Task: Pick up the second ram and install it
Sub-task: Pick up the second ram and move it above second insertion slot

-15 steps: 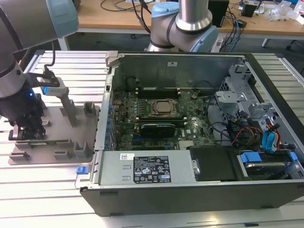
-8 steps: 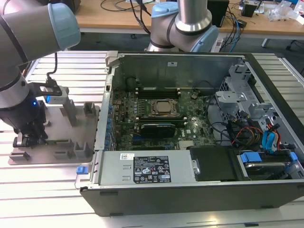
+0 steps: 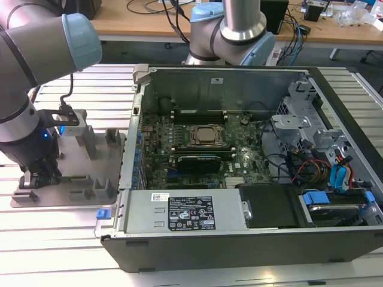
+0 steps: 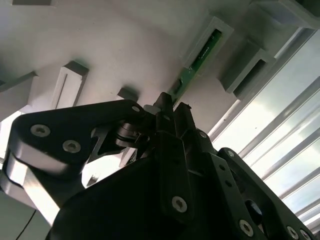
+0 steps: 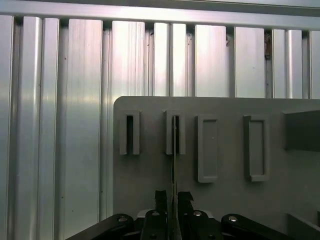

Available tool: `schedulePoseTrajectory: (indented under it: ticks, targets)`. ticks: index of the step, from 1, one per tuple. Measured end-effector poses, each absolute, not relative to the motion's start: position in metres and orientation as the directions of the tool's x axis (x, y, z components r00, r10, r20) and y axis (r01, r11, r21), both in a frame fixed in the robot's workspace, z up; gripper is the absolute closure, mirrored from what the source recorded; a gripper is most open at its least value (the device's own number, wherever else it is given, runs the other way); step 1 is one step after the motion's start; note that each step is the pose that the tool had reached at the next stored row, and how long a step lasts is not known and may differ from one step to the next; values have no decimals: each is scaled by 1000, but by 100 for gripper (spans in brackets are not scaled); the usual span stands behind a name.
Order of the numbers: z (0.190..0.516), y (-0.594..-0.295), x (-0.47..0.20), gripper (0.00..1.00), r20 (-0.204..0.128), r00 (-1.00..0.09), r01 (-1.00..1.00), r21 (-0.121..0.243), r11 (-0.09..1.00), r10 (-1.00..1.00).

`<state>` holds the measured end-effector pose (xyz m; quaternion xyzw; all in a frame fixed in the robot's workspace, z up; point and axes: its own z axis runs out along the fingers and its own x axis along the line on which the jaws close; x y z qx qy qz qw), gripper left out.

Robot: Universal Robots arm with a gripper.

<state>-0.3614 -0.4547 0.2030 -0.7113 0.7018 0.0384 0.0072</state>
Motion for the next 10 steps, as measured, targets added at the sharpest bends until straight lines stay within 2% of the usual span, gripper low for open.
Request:
schedulePoseTrajectory:
  ticks: [6,7,10]
  targets:
    - [202,-455,-362,76,-67,12,-999,44,-15,-998]
    - [202,-455,-362,84,-67,12,-999,44,-15,-998]
    - [202,-455,-362,87,-68,12,-999,44,-15,-998]
